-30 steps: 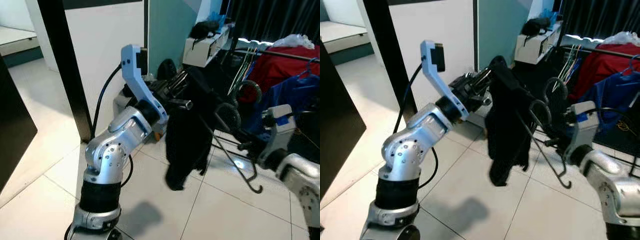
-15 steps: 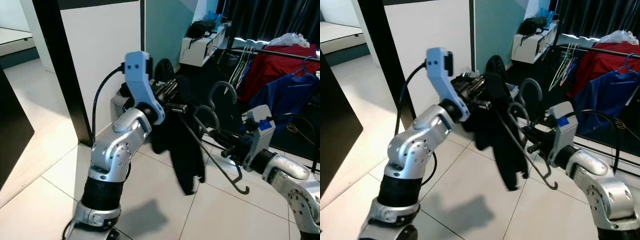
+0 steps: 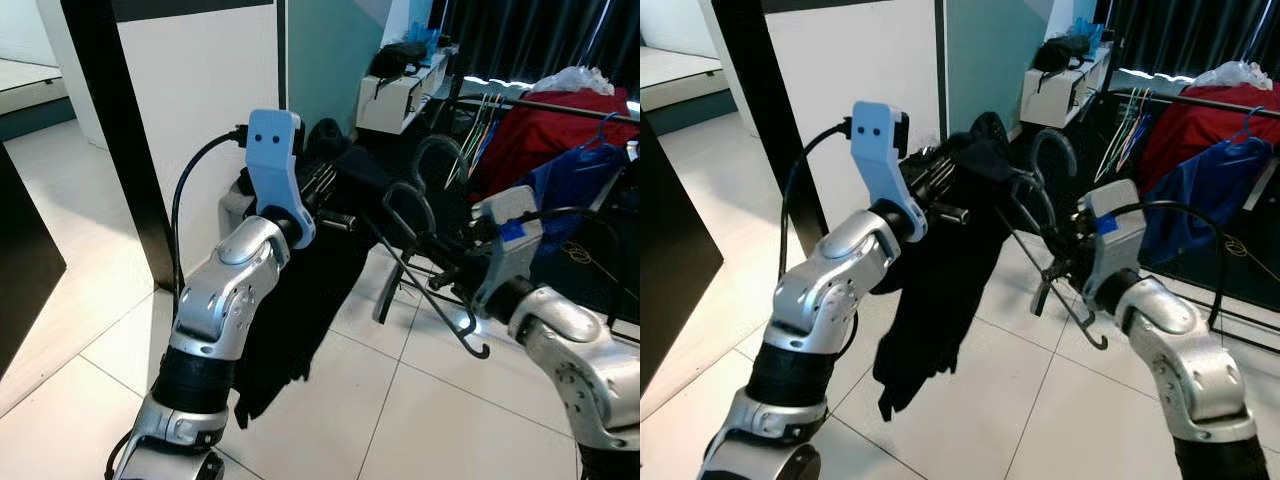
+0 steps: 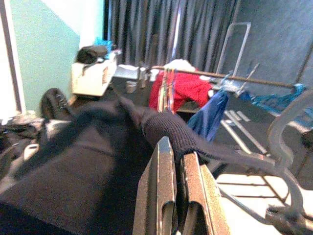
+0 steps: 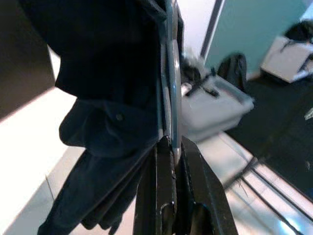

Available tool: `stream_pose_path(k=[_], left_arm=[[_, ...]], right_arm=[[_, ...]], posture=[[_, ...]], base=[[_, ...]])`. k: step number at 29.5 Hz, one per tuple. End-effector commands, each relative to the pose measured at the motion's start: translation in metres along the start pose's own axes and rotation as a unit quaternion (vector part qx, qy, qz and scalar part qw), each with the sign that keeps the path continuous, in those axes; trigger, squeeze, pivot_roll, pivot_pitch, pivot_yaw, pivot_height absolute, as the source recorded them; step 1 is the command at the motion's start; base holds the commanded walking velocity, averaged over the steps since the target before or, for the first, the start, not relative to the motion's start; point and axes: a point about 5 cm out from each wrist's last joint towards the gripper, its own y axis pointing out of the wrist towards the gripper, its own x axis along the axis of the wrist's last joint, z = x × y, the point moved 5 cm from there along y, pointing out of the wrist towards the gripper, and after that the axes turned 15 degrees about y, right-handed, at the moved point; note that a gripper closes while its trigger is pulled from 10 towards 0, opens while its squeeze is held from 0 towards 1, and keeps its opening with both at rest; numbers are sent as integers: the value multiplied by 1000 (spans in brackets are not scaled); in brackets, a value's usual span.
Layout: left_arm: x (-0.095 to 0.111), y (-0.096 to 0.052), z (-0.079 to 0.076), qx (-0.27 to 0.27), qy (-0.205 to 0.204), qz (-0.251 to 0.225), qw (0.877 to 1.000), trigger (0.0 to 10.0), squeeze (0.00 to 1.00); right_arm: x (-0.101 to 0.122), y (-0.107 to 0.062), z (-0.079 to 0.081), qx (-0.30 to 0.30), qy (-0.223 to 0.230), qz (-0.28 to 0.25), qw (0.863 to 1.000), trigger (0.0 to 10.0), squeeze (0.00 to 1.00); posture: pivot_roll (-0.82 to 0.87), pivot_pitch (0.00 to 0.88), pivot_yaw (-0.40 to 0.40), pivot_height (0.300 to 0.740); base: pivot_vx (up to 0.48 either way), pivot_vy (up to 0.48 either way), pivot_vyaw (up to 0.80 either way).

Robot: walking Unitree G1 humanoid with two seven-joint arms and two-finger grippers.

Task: Hang hanger

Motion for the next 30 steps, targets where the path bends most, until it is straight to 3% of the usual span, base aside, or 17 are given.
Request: stream_pose_path(k=[1, 4, 5, 6, 7, 8, 9, 12, 17, 21, 26, 30], left_arm=[[10, 2, 9, 13, 16, -18, 1000, 10000, 0], [12, 2, 15, 27, 24, -21, 999, 10000, 0], [14, 1, 24, 43, 31, -24, 998, 10000, 0], [14, 1, 24, 43, 31, -24, 998, 10000, 0], [15, 1, 30, 53, 36, -26, 998, 10000, 0], [15, 1, 30, 53, 36, -26, 998, 10000, 0], [15, 0, 33, 58, 39, -26, 997, 10000, 0], [15, 0, 34, 60, 41, -26, 997, 10000, 0], [16, 0, 28, 53, 41, -29, 997, 10000, 0], [17, 1, 22, 43, 37, -31, 998, 10000, 0], [16, 3, 5, 16, 44, -31, 998, 10000, 0], [15, 3, 2, 12, 44, -31, 998, 10000, 0]], right_arm=[[-14, 1, -8, -36, -13, 31, 999, 10000, 0], [-31, 2, -7, -46, -15, 61, 997, 10000, 0], [-48, 1, 12, -4, -25, 96, 995, 10000, 0], [-48, 1, 12, -4, -25, 96, 995, 10000, 0], [-55, 0, 30, 37, -11, 109, 993, 10000, 0], [-55, 0, 30, 37, -11, 109, 993, 10000, 0], [-53, 0, 43, 65, -2, 101, 993, 10000, 0], [-48, 1, 46, 71, 3, 90, 993, 10000, 0], [-27, 9, 17, -14, -21, 38, 999, 10000, 0], [-19, 10, 10, -33, -24, 17, 999, 10000, 0], [16, 9, 2, -72, -37, -70, 994, 10000, 0], [22, 9, 1, -80, -38, -83, 993, 10000, 0]], posture=[[-103, 0, -11, 740], [-101, 0, -12, 740], [-101, 0, -9, 740], [-101, 0, -9, 740], [-100, 0, -8, 740], [-100, 0, -8, 740], [-100, 0, -8, 740], [-102, 0, -6, 740], [-102, 0, -7, 740], [-102, 0, -7, 740], [-100, 0, -6, 740], [-99, 0, -5, 740]], base=[[0, 0, 0], [0, 0, 0], [0, 0, 0], [0, 0, 0], [0, 0, 0], [0, 0, 0], [0, 0, 0], [0, 0, 0], [0, 0, 0], [0, 0, 0], [0, 0, 0], [0, 0, 0]])
